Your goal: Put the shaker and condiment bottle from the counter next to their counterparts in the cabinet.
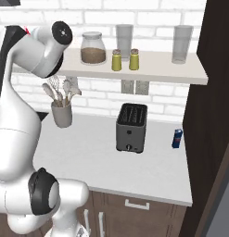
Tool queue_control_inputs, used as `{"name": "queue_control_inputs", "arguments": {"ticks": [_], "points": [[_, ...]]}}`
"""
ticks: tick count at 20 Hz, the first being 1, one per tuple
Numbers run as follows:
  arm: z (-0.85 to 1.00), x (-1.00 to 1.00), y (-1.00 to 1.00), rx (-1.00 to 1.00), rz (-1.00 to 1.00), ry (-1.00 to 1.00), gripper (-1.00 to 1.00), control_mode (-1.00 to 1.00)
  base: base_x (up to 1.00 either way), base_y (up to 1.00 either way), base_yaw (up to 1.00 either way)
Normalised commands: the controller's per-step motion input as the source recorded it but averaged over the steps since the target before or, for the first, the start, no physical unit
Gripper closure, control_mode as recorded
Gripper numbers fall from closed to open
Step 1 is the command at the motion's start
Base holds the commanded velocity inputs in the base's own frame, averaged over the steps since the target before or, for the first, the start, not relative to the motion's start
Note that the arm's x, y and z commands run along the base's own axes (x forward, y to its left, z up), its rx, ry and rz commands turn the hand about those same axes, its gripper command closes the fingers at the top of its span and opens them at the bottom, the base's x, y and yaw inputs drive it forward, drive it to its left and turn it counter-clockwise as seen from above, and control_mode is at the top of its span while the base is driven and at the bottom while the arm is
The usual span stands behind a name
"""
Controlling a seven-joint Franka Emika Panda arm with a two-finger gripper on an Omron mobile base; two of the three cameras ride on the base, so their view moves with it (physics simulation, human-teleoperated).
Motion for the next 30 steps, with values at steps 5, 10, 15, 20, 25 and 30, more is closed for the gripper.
{"name": "queue_control_inputs", "arguments": {"ticks": [5,10,15,20,25,30], "points": [[0.0,0.02,0.0,0.0,0.0,0.0,1.0,-1.0,0.0,0.0,0.0],[-0.04,0.25,0.0,0.0,0.0,0.0,1.0,-1.0,0.0,0.0,0.0],[-0.19,0.31,0.0,0.02,0.0,0.0,1.0,-1.0,0.0,0.0,0.0],[-0.07,0.28,0.0,0.15,0.0,0.03,1.0,-1.0,0.0,0.0,0.0],[0.0,0.28,0.0,0.14,0.0,0.09,1.0,-1.0,0.0,0.0,0.0],[0.0,0.22,0.0,0.0,0.0,0.02,1.0,-1.0,0.0,0.0,0.0]]}}
